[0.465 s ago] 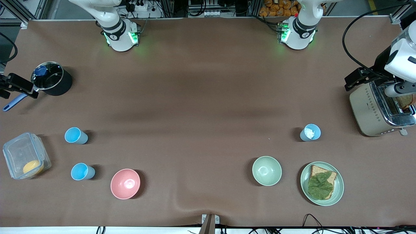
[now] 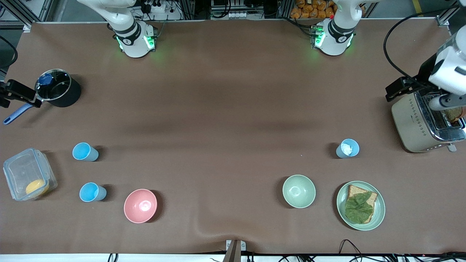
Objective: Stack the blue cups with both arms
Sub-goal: 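Grasp a blue cup with the right gripper while the left gripper grasps another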
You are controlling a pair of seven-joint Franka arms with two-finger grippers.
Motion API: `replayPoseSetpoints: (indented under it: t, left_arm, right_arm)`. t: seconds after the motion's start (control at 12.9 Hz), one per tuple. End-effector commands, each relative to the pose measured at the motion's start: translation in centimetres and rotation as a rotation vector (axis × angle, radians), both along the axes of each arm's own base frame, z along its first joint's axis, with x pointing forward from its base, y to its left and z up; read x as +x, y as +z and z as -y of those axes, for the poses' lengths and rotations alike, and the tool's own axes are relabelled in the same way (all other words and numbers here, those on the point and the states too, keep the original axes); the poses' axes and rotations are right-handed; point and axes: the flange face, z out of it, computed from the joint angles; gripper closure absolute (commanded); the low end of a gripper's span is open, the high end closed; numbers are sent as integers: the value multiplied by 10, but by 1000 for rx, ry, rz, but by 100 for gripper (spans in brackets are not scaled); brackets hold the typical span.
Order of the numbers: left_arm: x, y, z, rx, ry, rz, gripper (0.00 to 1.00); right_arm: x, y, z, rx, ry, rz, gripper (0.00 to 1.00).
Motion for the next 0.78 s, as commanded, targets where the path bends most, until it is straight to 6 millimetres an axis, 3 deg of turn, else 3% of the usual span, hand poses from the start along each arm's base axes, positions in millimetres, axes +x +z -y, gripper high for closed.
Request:
replayPoseSetpoints:
  t: [0.0,0.16,0.31,0.47,0.7]
  left_arm:
    - [31,-69,-2,6,-34,-98,0]
    - [45,-126,-5,23,-45,-72,0]
    - [54,-188,-33,18,-15,-18,0]
    - [64,-236,-54,1,7,-17,0]
    - [52,-299,-59,-23,16,-34,0]
  right_arm:
    - [-1,-20,7,-6,1,-40,0]
    - [20,-60,19,2,-16,-99,0]
    - [42,-110,25,5,-23,-153,0]
    - [68,-161,42,12,-43,-138,0]
    - [92,-216,44,2,44,-114,0]
